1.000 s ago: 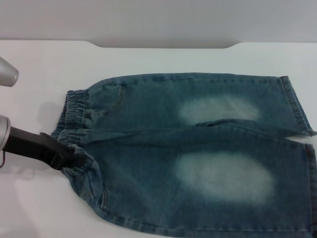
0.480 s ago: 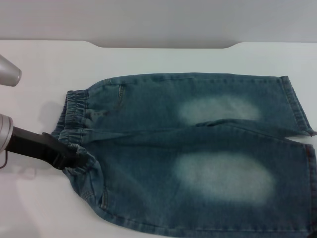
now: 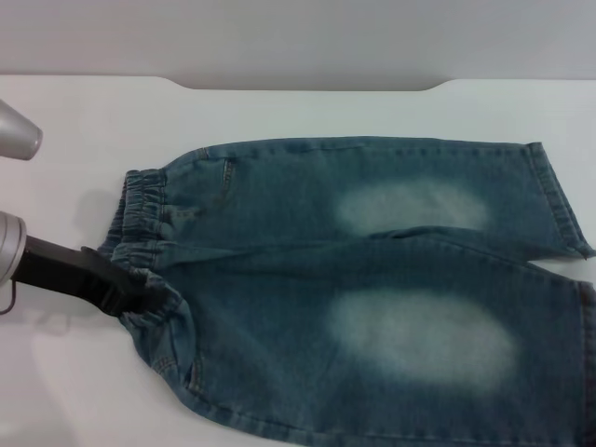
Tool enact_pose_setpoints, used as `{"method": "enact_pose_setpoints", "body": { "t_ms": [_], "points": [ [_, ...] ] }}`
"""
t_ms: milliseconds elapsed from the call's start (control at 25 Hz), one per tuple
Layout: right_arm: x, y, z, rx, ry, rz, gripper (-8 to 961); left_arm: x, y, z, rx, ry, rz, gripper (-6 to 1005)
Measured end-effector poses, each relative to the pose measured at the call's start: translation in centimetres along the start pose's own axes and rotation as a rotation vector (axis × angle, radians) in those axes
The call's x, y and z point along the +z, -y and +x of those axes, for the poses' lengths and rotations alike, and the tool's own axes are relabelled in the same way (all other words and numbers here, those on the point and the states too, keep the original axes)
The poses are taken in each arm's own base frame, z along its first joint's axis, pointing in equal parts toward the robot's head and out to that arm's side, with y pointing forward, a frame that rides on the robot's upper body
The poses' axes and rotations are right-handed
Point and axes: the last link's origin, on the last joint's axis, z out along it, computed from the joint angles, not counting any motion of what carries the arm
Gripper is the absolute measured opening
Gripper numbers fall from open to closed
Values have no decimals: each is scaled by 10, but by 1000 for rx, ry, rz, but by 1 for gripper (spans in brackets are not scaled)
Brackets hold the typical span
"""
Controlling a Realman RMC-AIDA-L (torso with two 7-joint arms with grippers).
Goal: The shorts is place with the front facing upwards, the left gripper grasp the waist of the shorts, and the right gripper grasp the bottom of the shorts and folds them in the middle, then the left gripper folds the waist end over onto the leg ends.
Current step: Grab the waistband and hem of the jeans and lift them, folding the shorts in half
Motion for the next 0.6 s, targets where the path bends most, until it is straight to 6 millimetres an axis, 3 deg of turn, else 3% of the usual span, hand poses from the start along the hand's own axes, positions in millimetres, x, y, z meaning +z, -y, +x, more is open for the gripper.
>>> {"method": "enact_pose_setpoints", "body": {
  "t_ms": [400,600],
  "points": [
    [-1,2,1,3,9,17,212,1,1,1,1,-1,1,61],
    [-2,3,1,3,11,22,24,1,1,2,2,-2,3,61]
  ]
}}
